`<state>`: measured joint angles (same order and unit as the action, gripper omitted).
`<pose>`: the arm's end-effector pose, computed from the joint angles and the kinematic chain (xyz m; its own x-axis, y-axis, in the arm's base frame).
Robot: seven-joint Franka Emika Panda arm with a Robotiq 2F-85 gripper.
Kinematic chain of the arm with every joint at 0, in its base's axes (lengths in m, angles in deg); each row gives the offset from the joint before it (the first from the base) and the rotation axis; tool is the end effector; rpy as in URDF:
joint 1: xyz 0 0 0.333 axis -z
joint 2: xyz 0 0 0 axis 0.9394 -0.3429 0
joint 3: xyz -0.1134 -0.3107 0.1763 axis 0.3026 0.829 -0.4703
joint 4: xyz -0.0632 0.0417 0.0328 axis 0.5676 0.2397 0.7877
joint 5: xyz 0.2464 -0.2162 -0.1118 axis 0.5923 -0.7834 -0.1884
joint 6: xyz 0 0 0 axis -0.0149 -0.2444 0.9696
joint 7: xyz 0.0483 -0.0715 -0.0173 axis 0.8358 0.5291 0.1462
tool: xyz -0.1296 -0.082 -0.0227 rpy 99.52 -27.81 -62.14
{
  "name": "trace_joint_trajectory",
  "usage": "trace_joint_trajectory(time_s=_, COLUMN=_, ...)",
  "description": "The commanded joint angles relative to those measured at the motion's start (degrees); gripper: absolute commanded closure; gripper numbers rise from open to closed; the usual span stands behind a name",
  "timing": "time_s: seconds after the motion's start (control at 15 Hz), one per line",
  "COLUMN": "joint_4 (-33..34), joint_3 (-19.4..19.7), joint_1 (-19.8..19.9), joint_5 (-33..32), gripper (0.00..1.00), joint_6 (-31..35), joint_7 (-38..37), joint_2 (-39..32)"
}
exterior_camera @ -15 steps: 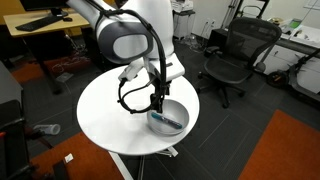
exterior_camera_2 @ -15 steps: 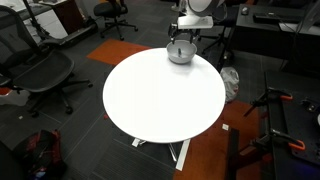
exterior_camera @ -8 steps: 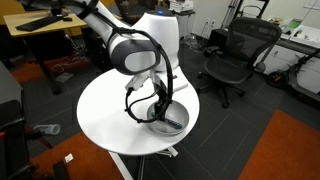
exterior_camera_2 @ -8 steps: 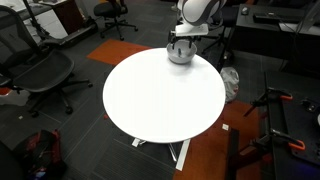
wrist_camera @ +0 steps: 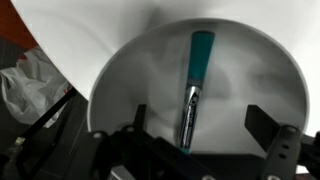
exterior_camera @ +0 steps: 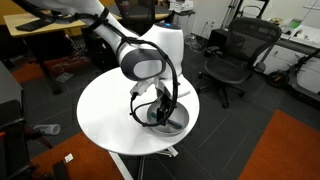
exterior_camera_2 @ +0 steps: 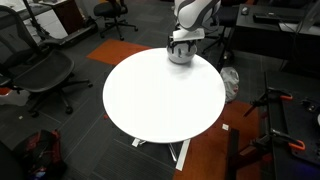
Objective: Remove the marker from the grey bowl and place it on the white table
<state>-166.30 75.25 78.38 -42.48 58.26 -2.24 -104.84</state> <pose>0.6515 -0.2223 0.1986 0.4740 -0.8710 0.1291 -0.8797 -0.4749 0.0258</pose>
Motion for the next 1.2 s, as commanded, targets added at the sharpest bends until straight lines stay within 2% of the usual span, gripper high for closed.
trace_joint_trajectory(time_s=0.0, joint_4=3.9, joint_3=1.0, joint_1=-0.7, joint_5=1.6, gripper=0.0, joint_6=-3.4, joint_7=0.3, joint_2=-2.6)
trace_joint_trajectory(time_s=0.13, joint_4=4.9, joint_3=1.2, joint_1=-0.8, joint_5=1.5, gripper=0.0, joint_6=-3.9, joint_7=0.2, joint_2=-3.6)
trace_joint_trajectory(time_s=0.2, joint_4=5.3, joint_3=1.4, joint_1=-0.9, joint_5=1.4, gripper=0.25, joint_6=-4.2, joint_7=0.0, joint_2=-4.0)
trace_joint_trajectory(time_s=0.27, joint_4=5.7, joint_3=1.5, joint_1=-0.9, joint_5=1.3, gripper=0.26, joint_6=-4.5, joint_7=-0.1, joint_2=-4.4)
trace_joint_trajectory(time_s=0.87, joint_4=7.5, joint_3=1.8, joint_1=-0.7, joint_5=1.4, gripper=0.95, joint_6=-5.2, joint_7=0.1, joint_2=-5.6)
trace_joint_trajectory(time_s=0.93, joint_4=7.4, joint_3=1.7, joint_1=-0.7, joint_5=1.4, gripper=0.99, joint_6=-5.3, joint_7=0.3, joint_2=-5.4)
trace_joint_trajectory(time_s=1.13, joint_4=5.0, joint_3=1.5, joint_1=-1.2, joint_5=1.4, gripper=0.95, joint_6=-4.0, joint_7=0.7, joint_2=-2.5)
